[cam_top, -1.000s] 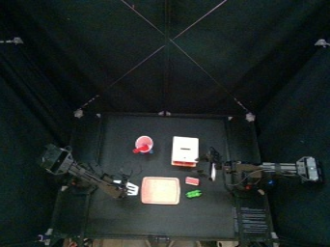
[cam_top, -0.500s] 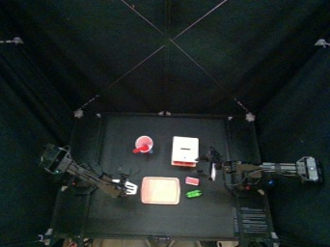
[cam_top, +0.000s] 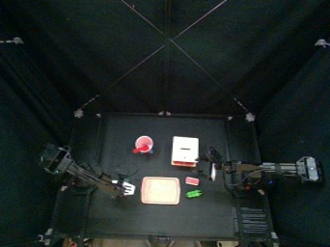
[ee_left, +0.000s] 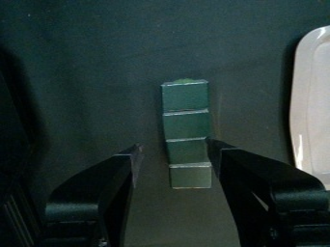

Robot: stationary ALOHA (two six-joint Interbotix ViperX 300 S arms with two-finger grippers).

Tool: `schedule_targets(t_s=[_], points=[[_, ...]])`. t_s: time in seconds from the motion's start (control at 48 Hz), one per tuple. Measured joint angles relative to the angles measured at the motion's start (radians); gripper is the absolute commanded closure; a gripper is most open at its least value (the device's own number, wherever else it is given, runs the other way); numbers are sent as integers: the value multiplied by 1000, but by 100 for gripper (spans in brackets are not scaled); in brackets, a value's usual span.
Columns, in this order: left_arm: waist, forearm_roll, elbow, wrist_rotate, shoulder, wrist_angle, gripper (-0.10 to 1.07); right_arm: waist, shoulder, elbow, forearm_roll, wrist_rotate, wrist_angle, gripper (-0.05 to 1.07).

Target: Grab sushi roll

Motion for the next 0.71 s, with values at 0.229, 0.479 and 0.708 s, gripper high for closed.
schedule_targets(t_s=[0.229,0.479,0.708], points=[[2,2,11,2,6,-44,6,0,0,0,0,0,-2,0],[2,5,20,2,14,-69,-1,0,0,0,0,0,0,0],[6,9,21,2,21,-72,-1,0,0,0,0,0,0,0]])
